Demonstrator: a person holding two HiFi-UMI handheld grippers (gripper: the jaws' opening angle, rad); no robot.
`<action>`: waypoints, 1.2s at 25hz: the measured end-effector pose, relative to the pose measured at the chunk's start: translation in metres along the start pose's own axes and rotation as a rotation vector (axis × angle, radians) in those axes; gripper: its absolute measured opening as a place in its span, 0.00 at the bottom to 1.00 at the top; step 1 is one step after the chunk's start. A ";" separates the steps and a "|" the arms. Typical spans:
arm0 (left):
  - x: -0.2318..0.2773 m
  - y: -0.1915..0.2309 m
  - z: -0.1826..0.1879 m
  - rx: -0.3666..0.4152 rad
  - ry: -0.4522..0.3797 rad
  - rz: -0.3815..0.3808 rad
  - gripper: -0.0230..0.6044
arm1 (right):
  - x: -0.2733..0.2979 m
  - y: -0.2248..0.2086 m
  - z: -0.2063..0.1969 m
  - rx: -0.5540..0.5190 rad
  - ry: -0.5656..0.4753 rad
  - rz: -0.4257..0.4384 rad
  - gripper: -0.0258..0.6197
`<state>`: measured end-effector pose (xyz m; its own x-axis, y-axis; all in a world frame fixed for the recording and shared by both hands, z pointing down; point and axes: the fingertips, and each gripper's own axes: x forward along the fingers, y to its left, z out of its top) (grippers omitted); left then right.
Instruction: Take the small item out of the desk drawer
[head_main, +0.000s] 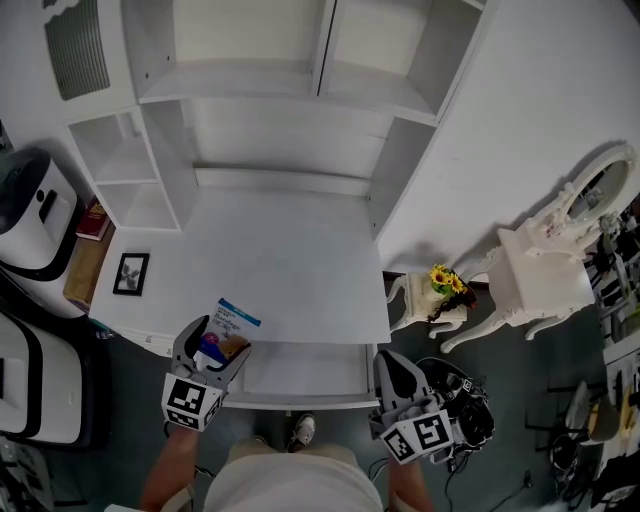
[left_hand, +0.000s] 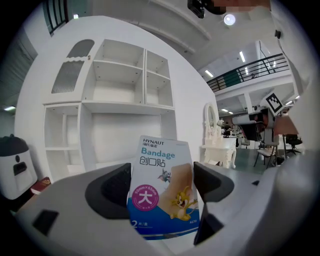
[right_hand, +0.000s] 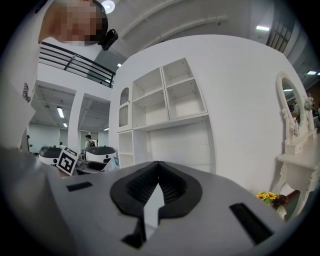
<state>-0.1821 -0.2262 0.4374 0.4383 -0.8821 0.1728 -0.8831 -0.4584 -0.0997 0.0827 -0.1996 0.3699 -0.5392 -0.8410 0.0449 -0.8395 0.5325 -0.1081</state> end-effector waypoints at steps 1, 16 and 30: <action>-0.003 0.002 0.004 0.001 -0.007 0.006 0.67 | 0.000 -0.001 0.002 -0.001 -0.003 -0.003 0.05; -0.027 0.003 0.054 -0.001 -0.115 0.083 0.67 | -0.011 -0.024 0.007 -0.004 -0.019 -0.016 0.05; -0.029 -0.001 0.067 -0.013 -0.154 0.135 0.67 | 0.000 -0.042 0.010 -0.012 -0.018 0.013 0.05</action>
<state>-0.1830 -0.2077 0.3670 0.3352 -0.9421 0.0068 -0.9373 -0.3342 -0.0988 0.1192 -0.2229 0.3647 -0.5488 -0.8356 0.0253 -0.8333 0.5443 -0.0971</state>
